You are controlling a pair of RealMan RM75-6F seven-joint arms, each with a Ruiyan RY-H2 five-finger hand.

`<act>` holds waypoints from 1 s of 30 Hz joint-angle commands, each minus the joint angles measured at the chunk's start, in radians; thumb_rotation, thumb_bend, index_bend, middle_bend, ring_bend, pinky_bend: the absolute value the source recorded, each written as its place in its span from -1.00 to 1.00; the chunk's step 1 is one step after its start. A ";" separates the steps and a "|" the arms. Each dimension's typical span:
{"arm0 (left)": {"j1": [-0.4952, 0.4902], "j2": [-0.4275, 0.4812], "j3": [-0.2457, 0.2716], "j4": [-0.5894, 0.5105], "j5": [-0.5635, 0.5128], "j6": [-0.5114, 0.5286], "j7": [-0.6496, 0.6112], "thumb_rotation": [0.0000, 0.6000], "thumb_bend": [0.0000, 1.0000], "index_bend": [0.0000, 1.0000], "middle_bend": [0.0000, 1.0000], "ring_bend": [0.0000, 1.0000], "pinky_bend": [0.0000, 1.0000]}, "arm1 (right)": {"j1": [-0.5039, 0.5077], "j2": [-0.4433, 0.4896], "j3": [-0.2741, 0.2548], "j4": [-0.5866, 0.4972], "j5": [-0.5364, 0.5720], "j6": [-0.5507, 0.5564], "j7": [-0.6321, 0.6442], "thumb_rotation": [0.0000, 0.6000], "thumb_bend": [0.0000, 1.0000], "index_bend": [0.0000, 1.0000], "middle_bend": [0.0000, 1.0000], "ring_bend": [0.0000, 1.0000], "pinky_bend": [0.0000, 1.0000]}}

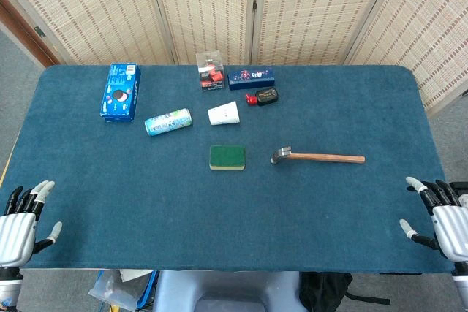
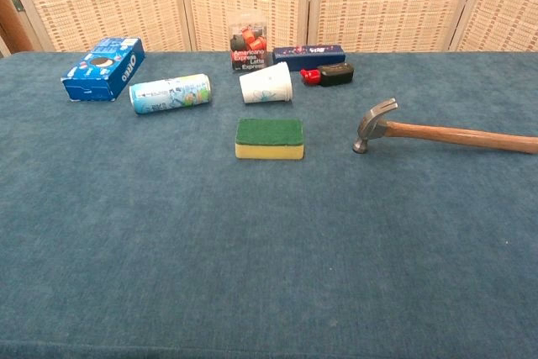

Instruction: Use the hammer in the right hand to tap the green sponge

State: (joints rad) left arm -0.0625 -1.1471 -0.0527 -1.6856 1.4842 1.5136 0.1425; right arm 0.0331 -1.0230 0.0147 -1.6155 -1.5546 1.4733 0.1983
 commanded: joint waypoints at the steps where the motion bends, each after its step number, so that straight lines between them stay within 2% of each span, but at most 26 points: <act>1: -0.002 -0.003 -0.001 0.001 0.000 -0.001 -0.001 1.00 -0.37 -0.82 -0.75 -0.73 -0.92 | 0.001 -0.002 0.000 -0.001 -0.002 0.001 -0.004 1.00 -0.43 -0.79 -0.48 -0.71 -0.88; 14: -0.002 -0.009 0.000 0.009 0.000 0.002 -0.019 1.00 -0.36 -0.82 -0.75 -0.73 -0.93 | 0.012 -0.018 0.019 -0.010 -0.013 0.024 -0.031 1.00 -0.43 -0.79 -0.48 -0.71 -0.88; 20: 0.001 -0.014 0.003 0.016 -0.003 0.003 -0.030 1.00 -0.36 -0.82 -0.75 -0.73 -0.93 | 0.070 -0.015 0.046 -0.067 0.004 -0.046 -0.113 1.00 -0.43 -0.79 -0.48 -0.71 -0.88; 25: 0.009 -0.015 0.006 0.025 -0.010 0.006 -0.041 1.00 -0.36 -0.82 -0.75 -0.73 -0.93 | 0.152 -0.016 0.083 -0.118 0.045 -0.154 -0.189 1.00 -0.43 -0.79 -0.48 -0.71 -0.87; 30: 0.017 -0.015 0.009 0.032 -0.013 0.012 -0.050 1.00 -0.36 -0.82 -0.75 -0.73 -0.93 | 0.249 -0.049 0.135 -0.121 0.114 -0.268 -0.232 1.00 -0.43 -0.72 -0.42 -0.66 -0.78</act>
State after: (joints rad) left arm -0.0462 -1.1619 -0.0436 -1.6546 1.4716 1.5251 0.0931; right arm 0.2366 -1.0517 0.1200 -1.7316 -1.4776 1.2537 -0.0044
